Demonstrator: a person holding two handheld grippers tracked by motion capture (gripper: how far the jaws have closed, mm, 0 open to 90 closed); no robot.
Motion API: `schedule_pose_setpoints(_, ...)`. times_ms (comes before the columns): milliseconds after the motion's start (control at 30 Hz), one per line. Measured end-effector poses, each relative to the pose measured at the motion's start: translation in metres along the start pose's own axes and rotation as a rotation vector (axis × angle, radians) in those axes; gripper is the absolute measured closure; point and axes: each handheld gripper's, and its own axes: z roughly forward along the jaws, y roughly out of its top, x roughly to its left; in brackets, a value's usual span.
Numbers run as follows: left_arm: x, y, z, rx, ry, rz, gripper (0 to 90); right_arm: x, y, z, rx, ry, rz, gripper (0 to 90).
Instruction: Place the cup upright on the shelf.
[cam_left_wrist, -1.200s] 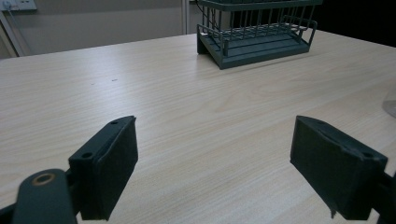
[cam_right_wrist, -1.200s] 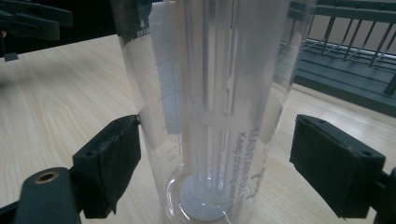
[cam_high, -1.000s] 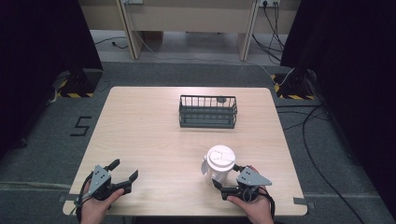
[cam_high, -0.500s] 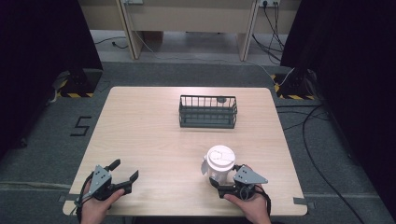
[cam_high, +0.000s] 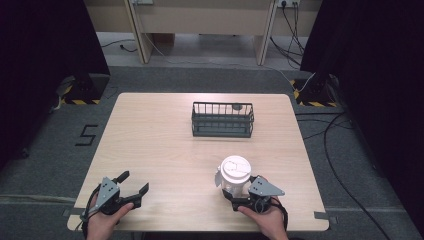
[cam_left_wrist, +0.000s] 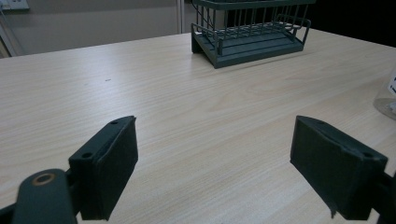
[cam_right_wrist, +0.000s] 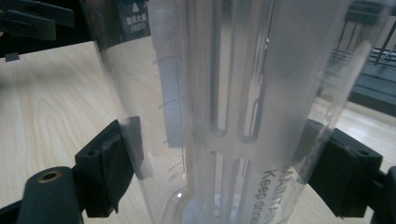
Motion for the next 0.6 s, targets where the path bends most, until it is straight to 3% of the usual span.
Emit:
schedule_pose_setpoints(300,0.0,0.0,0.0,-0.003,0.0,0.001,14.6,0.001,0.004,-0.002,0.015,-0.012,-0.02,18.6)
schedule_pose_setpoints(600,0.0,0.0,0.0,-0.002,0.004,-0.004,14.6,-0.004,0.018,-0.005,0.0,-0.024,-0.007,18.8)
